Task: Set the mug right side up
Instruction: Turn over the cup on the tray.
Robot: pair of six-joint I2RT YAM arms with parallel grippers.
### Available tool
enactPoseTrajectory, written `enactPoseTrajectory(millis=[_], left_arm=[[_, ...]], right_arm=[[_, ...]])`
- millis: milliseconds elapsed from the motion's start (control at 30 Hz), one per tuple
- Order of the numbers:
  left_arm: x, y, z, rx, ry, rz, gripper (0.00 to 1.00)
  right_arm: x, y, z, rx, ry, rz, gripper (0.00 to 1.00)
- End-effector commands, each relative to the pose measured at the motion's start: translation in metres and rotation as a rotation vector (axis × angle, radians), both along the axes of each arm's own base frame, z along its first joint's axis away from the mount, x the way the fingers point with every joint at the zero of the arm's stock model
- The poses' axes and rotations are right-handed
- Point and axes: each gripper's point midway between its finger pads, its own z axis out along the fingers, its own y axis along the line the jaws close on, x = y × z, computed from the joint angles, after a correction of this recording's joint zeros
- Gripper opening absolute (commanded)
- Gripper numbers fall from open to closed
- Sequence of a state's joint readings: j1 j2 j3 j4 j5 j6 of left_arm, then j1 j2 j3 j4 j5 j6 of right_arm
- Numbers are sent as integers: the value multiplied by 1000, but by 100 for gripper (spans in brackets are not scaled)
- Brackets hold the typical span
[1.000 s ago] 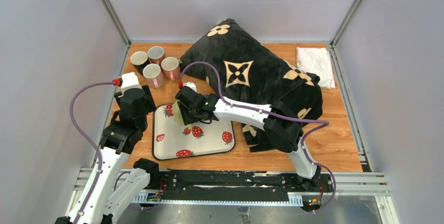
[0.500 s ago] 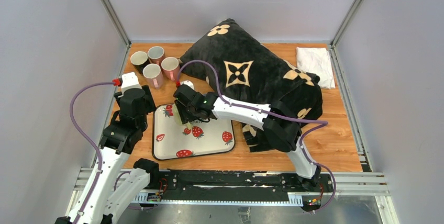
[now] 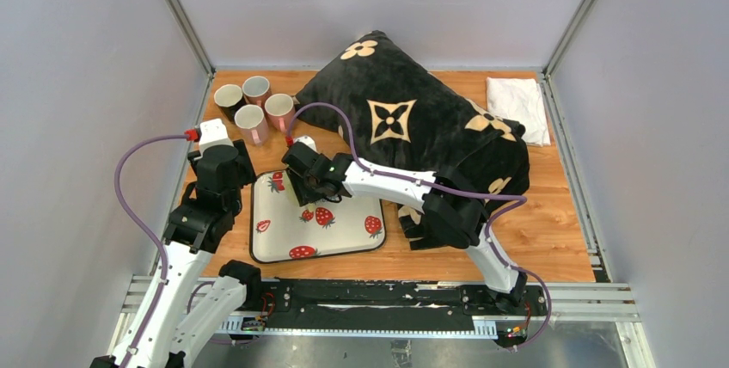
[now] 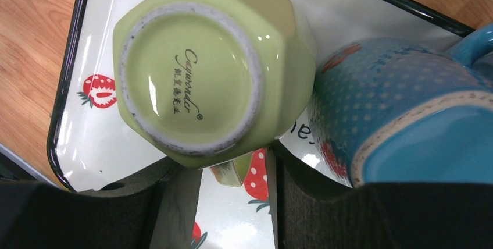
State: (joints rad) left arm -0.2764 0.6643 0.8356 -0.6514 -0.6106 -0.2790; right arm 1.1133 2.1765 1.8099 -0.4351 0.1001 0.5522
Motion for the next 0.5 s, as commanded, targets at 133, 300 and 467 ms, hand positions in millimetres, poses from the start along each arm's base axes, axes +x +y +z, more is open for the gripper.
enactPoseTrajectory(millis=[133, 300, 467], left_arm=[[3, 1, 5, 1, -30, 3, 65], [2, 1, 5, 0, -31, 3, 65], [2, 1, 5, -1, -32, 3, 65]], right_arm=[[4, 1, 7, -24, -51, -9, 44], [2, 1, 9, -20, -52, -1, 34], [2, 2, 13, -15, -60, 15, 19]])
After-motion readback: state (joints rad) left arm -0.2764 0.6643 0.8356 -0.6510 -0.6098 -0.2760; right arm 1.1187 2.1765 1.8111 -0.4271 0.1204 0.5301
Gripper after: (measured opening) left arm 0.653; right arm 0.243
